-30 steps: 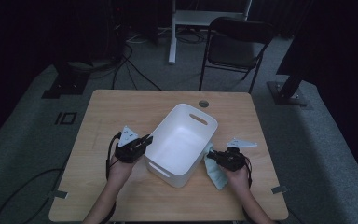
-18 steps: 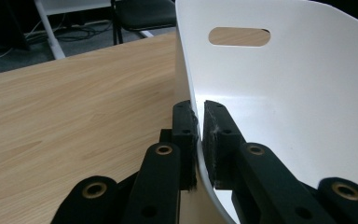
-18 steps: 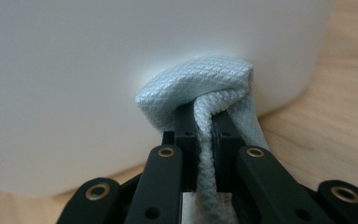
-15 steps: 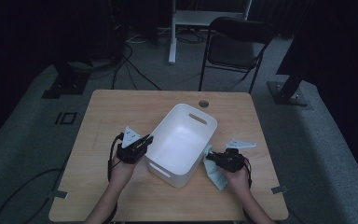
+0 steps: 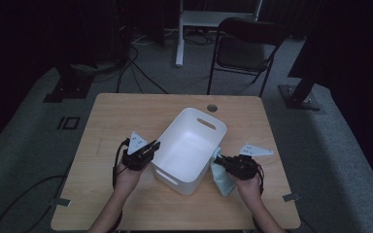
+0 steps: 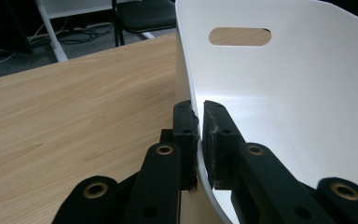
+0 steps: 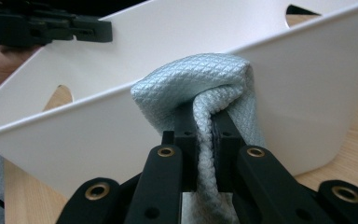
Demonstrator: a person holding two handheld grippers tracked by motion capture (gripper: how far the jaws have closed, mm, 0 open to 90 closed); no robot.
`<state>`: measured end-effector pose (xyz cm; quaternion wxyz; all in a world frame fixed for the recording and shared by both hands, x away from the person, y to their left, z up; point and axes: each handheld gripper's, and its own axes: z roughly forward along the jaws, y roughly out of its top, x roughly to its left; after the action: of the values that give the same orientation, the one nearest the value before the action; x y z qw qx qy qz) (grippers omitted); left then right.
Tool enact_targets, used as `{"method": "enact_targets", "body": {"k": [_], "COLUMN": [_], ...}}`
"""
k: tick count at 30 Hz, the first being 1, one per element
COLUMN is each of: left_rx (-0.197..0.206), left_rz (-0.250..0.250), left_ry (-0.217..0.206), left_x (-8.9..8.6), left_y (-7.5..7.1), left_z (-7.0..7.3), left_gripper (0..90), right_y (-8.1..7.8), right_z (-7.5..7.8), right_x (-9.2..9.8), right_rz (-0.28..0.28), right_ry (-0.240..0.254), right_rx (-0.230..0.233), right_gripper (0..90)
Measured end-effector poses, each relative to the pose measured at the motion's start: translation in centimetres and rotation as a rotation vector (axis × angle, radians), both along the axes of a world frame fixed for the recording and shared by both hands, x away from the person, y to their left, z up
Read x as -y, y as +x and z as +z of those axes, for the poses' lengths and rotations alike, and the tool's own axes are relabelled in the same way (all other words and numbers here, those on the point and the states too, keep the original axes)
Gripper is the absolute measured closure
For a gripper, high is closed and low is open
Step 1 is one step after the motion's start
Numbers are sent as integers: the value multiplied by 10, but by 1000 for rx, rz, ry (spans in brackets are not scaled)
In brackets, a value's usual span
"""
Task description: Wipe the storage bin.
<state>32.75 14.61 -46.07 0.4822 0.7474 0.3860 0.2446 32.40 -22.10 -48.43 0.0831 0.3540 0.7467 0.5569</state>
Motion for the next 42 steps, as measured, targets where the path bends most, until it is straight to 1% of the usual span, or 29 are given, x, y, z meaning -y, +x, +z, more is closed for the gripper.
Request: {"method": "enact_targets", "body": {"k": [3, 7, 11, 13, 16, 18, 19, 21, 22, 23, 24, 26, 27, 28, 29, 30, 31, 33, 35, 37, 38, 40, 41, 42], "left_rx": [-1, 2, 4, 4, 2, 2, 1, 1, 1, 1, 1, 2, 2, 1, 2, 3, 3, 2, 3, 2, 0, -1, -1, -2], "left_rz": [-2, -3, 1, 1, 0, -1, -2, -2, 0, 1, 1, 1, 1, 1, 1, 3, 3, 12, 14, 25, 32, 35, 35, 38], "left_ry": [-3, 3, 5, 4, 1, 1, -1, 0, -2, -6, -4, -2, -2, -1, -3, 0, 0, 0, 1, -4, -8, -11, -11, -13], "left_x": [0, 1, 2, 2, 2, 2, 2, 2, 2, 2, 2, 2, 2, 2, 2, 2, 2, 2, 3, 3, 3, 3, 3, 4], "left_y": [0, 0, 0, 0, 0, 0, 0, 0, 0, 0, 0, 0, 0, 0, 0, 0, 0, 0, -1, -1, -1, -1, -1, -1], "left_z": [0, 0, 0, 0, 0, 0, -1, 0, -1, -1, -1, -1, -1, -1, -1, -1, -1, -1, -1, -1, -1, -1, -1, -1], "left_gripper": [844, 843, 843, 843, 842, 842, 840, 839, 839, 838, 838, 838, 838, 838, 838, 837, 838, 838, 838, 839, 841, 841, 841, 841], "right_y": [1, 3, 5, 6, 7, 8, 10, 12, 12, 14, 14, 18, 18, 21, 21, 24, 24, 23, 21, 17, 11, 4, 4, 0], "right_z": [-4, -11, -14, -19, -22, -26, -30, -34, -34, -38, -38, -45, -45, -50, -50, -54, -55, -53, -50, -44, -36, -26, -26, -20], "right_x": [0, 1, 1, 2, 2, 2, 2, 3, 3, 3, 3, 3, 3, 3, 3, 3, 3, 1, 1, 0, 0, -2, -2, -3], "right_rz": [-4, -7, -10, -15, -17, -22, -24, -28, -28, -33, -33, -42, -42, -50, -50, -53, -55, -64, -59, -46, -28, -7, -7, 5], "right_ry": [-2, -24, -34, -43, -55, -51, -64, -69, -69, -78, -78, -102, -102, -115, -115, -125, -123, -132, -141, -122, -104, -82, -82, -71], "right_rx": [-13, -34, -42, -54, -61, -78, -85, -100, -100, -112, -112, -128, -128, -142, -142, -157, -163, -164, -158, -147, -129, -102, -102, -86], "right_gripper": [840, 840, 840, 840, 840, 840, 840, 840, 840, 840, 840, 840, 840, 840, 840, 840, 841, 842, 842, 842, 842, 842, 842, 841]}}
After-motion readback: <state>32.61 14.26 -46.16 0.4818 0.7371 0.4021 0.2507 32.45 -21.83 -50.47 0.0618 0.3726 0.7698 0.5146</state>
